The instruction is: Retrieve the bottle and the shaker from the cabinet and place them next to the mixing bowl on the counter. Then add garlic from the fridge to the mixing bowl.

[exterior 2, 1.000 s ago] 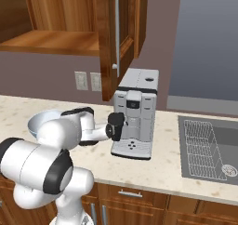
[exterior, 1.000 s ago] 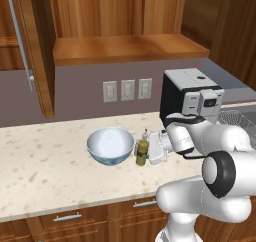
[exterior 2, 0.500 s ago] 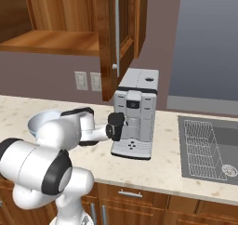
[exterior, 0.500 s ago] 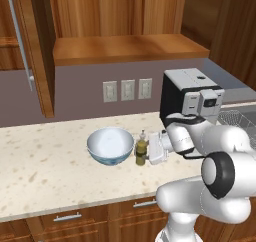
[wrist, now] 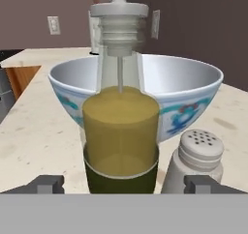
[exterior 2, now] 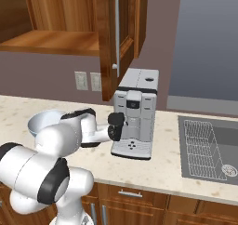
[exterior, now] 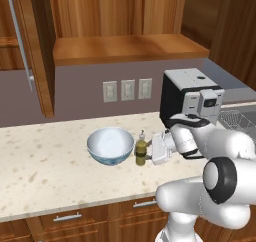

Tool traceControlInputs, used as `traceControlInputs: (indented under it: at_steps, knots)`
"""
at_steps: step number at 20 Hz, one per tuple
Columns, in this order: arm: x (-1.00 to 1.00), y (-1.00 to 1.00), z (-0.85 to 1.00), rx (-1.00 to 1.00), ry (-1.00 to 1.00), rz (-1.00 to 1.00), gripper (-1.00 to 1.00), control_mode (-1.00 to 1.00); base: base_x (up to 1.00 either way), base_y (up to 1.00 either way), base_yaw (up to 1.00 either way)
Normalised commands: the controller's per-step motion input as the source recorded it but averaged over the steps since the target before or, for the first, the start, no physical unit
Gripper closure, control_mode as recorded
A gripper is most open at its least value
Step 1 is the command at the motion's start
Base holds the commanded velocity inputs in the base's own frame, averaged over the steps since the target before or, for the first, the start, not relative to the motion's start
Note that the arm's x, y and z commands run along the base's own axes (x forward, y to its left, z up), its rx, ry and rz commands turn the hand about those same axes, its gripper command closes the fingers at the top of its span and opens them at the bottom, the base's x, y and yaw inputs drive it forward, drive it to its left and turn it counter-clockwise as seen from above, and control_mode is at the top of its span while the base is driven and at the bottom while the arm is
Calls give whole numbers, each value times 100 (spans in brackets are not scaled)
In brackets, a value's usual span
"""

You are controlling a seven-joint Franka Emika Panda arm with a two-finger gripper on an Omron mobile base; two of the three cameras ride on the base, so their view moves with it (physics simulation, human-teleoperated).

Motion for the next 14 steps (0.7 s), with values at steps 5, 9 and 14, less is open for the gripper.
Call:
traceControlInputs:
  at_steps: [5, 9, 14]
  knots:
    - [-11, -17, 50, 0, 0, -9, -100, -100, 0, 0, 0]
    - [-31, 0, 65, 0, 0, -10, -100, -100, 0, 0, 0]
    - [-31, 0, 66, -1, 2, -15, -100, -100, 0, 0, 0]
